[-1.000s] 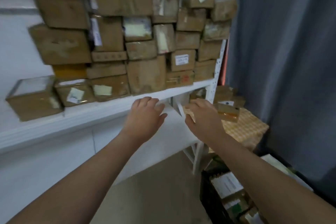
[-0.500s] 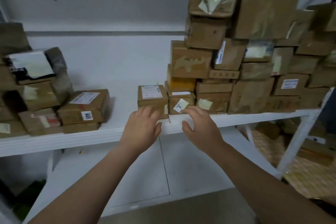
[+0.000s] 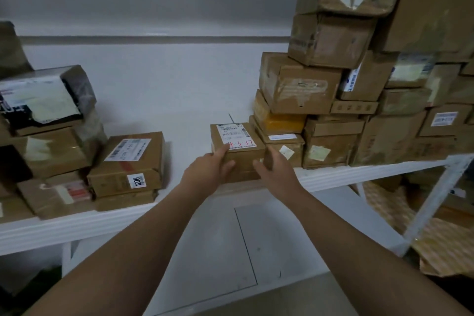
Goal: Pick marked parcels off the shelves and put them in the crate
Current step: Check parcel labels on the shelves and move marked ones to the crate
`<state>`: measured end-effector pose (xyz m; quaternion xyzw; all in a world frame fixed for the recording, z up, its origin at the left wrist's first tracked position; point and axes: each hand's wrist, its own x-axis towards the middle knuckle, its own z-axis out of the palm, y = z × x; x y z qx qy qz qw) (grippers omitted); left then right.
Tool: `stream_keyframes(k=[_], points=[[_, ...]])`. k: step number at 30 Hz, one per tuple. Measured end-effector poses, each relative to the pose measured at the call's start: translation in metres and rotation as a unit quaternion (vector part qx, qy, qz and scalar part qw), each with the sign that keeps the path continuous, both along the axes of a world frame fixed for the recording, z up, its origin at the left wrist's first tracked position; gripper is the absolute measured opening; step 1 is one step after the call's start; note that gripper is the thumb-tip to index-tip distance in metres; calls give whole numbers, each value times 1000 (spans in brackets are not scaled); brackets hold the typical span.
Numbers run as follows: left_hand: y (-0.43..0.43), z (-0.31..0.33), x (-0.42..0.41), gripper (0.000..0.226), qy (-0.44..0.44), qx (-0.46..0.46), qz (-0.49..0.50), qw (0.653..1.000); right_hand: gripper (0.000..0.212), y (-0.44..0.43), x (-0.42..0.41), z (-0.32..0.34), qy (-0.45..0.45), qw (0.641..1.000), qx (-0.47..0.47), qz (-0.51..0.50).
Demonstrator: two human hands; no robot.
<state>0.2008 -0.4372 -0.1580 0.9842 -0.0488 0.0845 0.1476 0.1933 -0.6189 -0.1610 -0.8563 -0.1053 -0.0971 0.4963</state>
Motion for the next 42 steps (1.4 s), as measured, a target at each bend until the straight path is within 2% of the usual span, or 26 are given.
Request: stream_keyframes(k=[2,4,7,10,13,21,24,27,30,33,37,39,42], points=[[-2,-9,-8,48,-39,-65,-11,997,29,5,1,-2,25,998,63,11],[-7,-18,-22,37,-88,-173,-18,981,30,9,-2,-5,20,995,102,11],[-17,-28,-47,8,-145,-375,20,915,32,16,-14,-15,-1,985,172,2],[-19,-34,-68,19,-196,-481,40,853,32,23,-31,-24,-16,973,228,21],[-13,-36,-79,28,-225,-516,37,826,30,31,-44,-21,-39,969,238,47],[1,-13,-101,30,-260,-498,36,826,29,49,-55,-8,-85,963,244,81],[12,-9,-110,46,-261,-453,50,851,30,57,-57,-2,-107,956,253,102],[30,-7,-118,65,-307,-342,37,887,46,72,-62,6,-131,949,251,138],[46,7,-132,58,-362,-298,51,882,66,91,-67,7,-151,949,227,157],[64,25,-139,48,-393,-268,60,878,72,112,-68,11,-161,950,221,151],[89,41,-139,52,-335,-208,76,916,71,140,-61,21,-176,958,190,123],[101,48,-139,58,-283,-175,98,938,67,152,-55,26,-177,967,143,113],[118,54,-136,64,-247,-125,122,953,62,166,-48,34,-181,975,62,112]])
